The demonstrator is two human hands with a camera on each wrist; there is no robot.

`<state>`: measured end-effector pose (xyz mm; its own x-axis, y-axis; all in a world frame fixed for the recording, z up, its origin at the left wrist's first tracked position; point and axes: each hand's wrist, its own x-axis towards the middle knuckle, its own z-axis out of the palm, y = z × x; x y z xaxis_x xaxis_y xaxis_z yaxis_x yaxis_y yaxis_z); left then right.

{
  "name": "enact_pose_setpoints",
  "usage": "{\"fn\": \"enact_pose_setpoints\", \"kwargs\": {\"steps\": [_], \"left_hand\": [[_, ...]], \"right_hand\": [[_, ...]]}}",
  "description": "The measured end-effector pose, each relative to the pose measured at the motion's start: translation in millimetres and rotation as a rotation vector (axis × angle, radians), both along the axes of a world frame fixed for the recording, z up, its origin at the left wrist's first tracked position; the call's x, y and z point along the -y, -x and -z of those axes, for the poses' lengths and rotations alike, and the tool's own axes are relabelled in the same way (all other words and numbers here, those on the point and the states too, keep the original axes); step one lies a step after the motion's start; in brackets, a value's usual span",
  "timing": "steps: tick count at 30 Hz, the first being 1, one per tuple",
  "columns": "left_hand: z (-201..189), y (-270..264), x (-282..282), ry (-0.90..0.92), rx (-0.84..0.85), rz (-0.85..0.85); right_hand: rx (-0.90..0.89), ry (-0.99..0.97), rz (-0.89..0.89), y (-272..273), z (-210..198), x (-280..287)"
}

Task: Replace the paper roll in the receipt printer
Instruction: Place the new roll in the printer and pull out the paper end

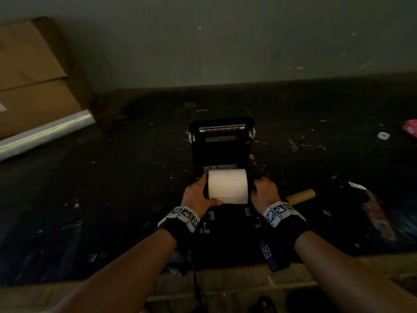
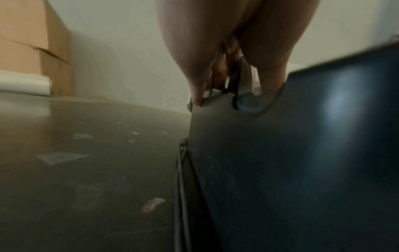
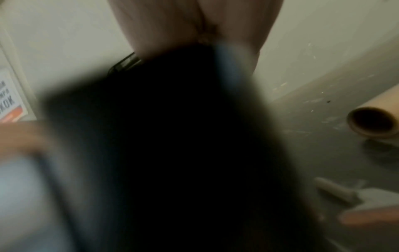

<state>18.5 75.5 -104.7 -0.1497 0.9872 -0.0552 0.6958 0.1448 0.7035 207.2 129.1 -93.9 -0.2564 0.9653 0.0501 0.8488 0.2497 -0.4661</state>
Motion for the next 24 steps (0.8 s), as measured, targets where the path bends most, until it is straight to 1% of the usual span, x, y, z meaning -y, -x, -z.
{"fn": "enact_pose_setpoints", "kwargs": {"steps": [7, 15, 24], "left_hand": [[-1.5, 1.3, 1.5, 0.008, 0.057, 0.017], [1.5, 2.5, 1.1, -0.027, 0.074, 0.018], [6.2, 1.8, 0.5, -0.13, 0.136, -0.016]], "right_hand": [[-0.078, -0.013, 0.034, 3.4, 1.3, 3.5], [-0.102, -0.002, 0.074, 4.6, 0.4, 5.6], [-0.145, 0.0, 0.123, 10.4, -5.4, 8.3]]}}
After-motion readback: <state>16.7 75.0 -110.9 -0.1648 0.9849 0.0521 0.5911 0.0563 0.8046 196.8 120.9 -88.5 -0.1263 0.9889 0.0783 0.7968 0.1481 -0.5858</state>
